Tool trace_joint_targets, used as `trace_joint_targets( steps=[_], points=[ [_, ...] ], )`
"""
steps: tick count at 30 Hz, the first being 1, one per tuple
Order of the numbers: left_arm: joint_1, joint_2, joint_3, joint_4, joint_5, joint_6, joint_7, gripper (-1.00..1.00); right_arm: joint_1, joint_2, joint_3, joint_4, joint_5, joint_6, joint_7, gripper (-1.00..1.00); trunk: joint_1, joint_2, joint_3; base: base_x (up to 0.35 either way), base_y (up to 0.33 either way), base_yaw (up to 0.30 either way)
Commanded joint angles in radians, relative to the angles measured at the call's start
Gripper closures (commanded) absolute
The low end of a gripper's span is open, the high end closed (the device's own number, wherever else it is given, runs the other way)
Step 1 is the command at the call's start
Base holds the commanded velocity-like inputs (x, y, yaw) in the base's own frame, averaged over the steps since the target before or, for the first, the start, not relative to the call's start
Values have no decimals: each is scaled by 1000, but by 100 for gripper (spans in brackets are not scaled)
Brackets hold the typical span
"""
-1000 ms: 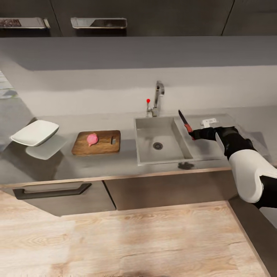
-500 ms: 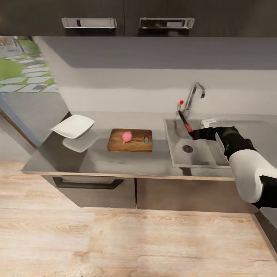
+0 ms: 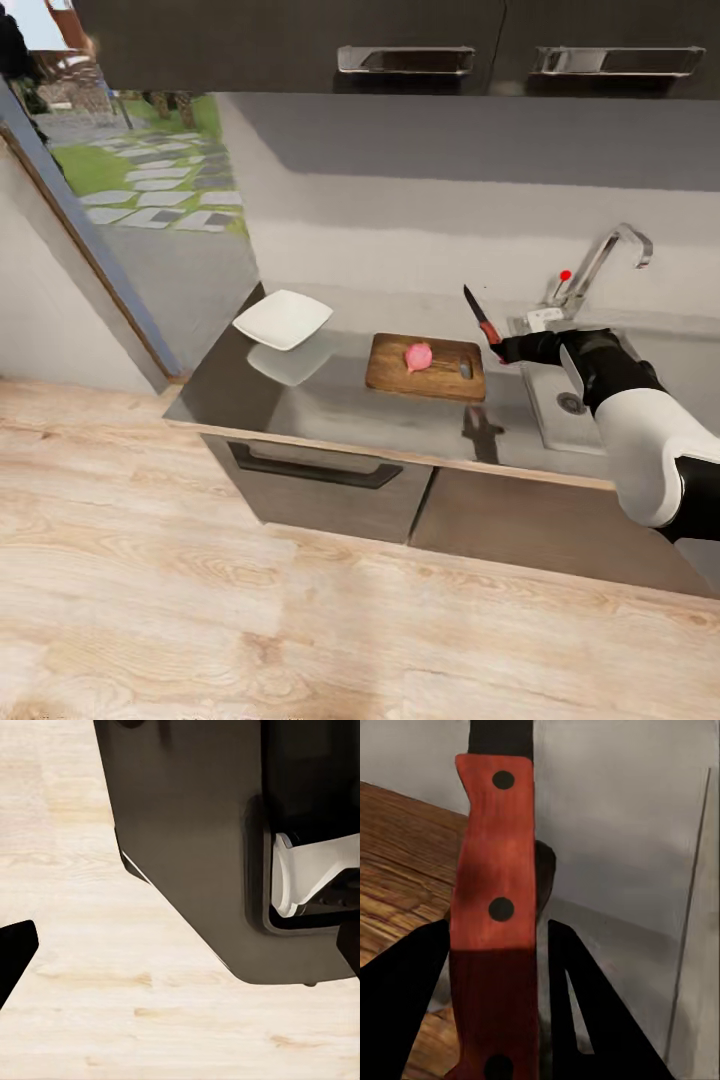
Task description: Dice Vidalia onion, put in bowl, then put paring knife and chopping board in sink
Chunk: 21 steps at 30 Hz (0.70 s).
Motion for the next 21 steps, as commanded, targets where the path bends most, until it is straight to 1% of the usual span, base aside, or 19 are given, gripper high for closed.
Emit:
trace_joint_targets(
  steps=[1, 3, 6, 8, 11, 14, 17, 19, 21],
  points=[
    [0, 1, -3, -4, 2, 6, 7, -100, -1, 0, -9, -2, 9, 5, 9, 100, 1, -2, -1, 0, 299, 112],
    [0, 1, -3, -9, 2, 6, 8, -100, -1, -2, -10, -2, 9, 4, 9, 100, 1, -2, -1, 0, 250, 59],
    [0, 0, -3, -12, 2, 7, 8, -100, -1, -5, -10, -2, 11, 4, 10, 100, 1, -2, -1, 0, 88, 19],
    [0, -3, -3, -14, 1, 7, 7, -100, -1, -8, -10, -4, 12, 3, 10, 100, 1, -2, -1, 0, 30, 6],
    [0, -11, -3, -18, 1, 5, 2, -100, -1, -24, -10, -6, 12, 3, 10, 100, 1, -2, -1, 0, 7, 2],
    [0, -11, -3, -19, 0, 3, -2, -100, -1, -31, -10, -15, 13, 3, 10, 100, 1, -2, -1, 0, 2, 0],
    [0, -12, -3, -21, -1, 3, -3, -100, -1, -45, -10, -20, 14, 3, 9, 100, 1, -2, -1, 0, 0, 0],
    [0, -12, -3, -22, -1, 3, -3, -100, -1, -48, -9, -21, 14, -1, 4, 100, 1, -2, -1, 0, 0, 0],
    [0, -12, -3, -24, -1, 2, -3, -100, -1, -50, -8, -21, 14, -29, -24, 100, 1, -2, -1, 0, 0, 0]
  ],
)
